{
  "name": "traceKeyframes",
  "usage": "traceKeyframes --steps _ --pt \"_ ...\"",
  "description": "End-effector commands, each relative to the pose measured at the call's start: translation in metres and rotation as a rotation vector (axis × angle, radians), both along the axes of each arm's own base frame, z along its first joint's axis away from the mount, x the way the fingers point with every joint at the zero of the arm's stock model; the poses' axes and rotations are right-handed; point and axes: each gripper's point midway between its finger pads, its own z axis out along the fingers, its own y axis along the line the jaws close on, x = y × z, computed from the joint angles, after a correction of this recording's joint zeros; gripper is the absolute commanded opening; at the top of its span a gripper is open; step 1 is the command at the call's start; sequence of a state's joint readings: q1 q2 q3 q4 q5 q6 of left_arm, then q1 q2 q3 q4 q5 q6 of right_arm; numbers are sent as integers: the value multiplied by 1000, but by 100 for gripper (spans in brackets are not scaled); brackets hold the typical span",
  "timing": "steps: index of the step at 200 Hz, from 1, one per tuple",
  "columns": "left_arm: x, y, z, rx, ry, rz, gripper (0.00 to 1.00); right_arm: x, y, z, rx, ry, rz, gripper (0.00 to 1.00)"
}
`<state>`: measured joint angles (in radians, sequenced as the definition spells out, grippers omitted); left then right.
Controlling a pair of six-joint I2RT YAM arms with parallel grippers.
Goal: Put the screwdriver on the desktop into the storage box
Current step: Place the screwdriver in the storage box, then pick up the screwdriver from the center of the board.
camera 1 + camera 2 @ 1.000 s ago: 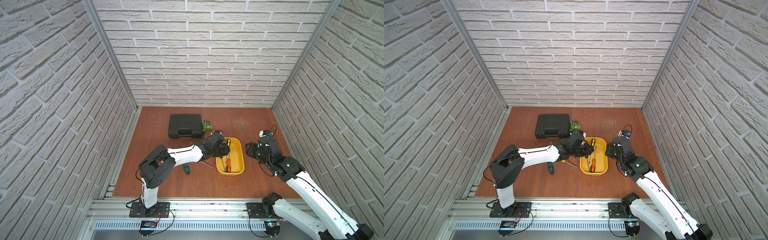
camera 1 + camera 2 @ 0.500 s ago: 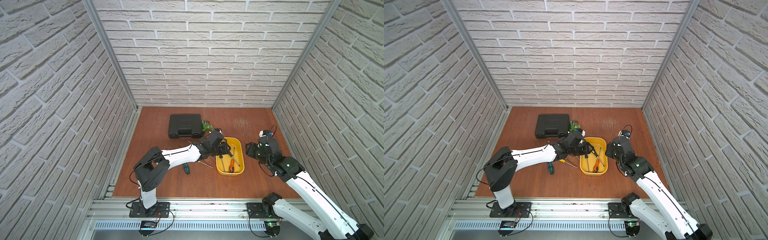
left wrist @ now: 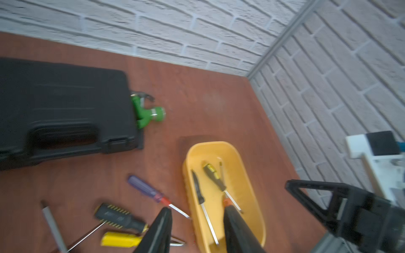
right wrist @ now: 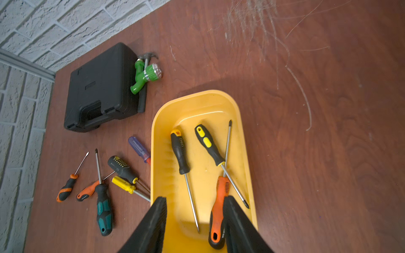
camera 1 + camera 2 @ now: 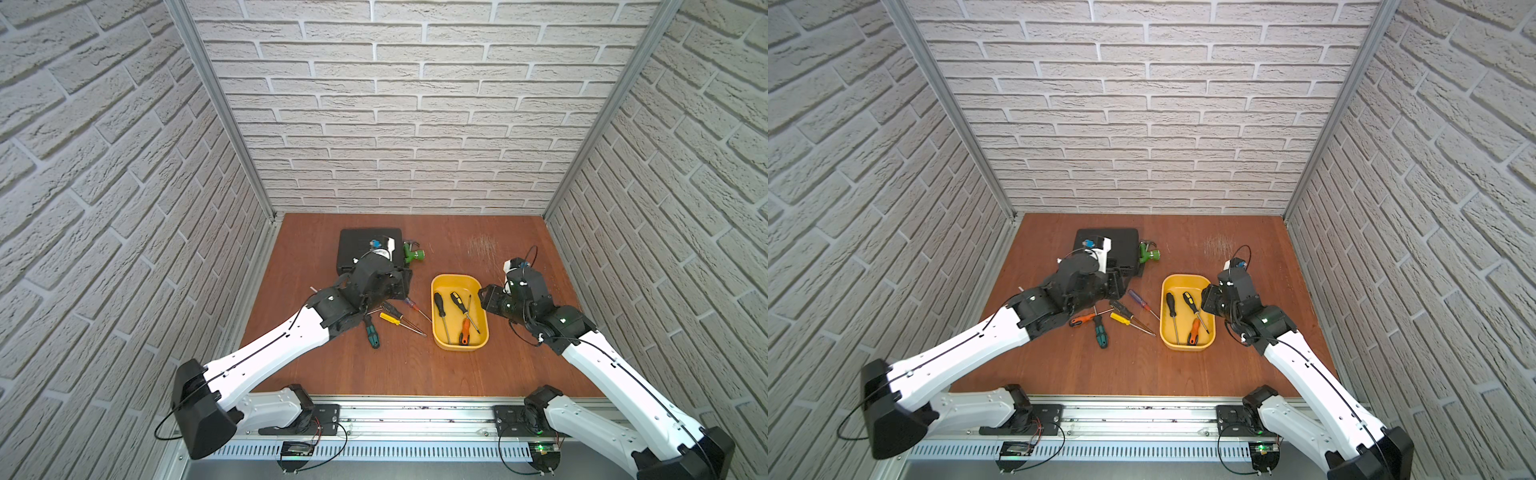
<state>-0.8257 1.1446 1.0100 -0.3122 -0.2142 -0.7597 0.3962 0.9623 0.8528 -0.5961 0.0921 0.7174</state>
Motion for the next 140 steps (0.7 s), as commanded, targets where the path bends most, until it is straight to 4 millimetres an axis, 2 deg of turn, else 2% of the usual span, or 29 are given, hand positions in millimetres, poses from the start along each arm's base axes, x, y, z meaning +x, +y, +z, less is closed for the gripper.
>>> traceKeyframes --steps 1,36,63,85,96,106,123,140 --pt "-8 47 -35 80 59 116 44 12 31 13 58 -40 107 47" --pt "-22 82 -63 60 129 215 44 18 78 12 -1 -10 252 47" --pt "-28 91 -79 55 168 243 44 17 126 7 -43 21 380 47" --pt "-30 94 -88 64 197 256 44 17 160 -10 -38 73 452 46" --pt "-30 95 -91 62 208 264 44 18 172 -20 -45 103 467 47" --pt "-31 97 -94 57 219 272 44 20 180 -28 -61 129 478 52" --pt "-32 98 -100 47 235 284 44 25 188 -38 -90 164 483 57" --pt "-33 97 -103 30 239 283 44 30 194 -45 -107 184 491 57"
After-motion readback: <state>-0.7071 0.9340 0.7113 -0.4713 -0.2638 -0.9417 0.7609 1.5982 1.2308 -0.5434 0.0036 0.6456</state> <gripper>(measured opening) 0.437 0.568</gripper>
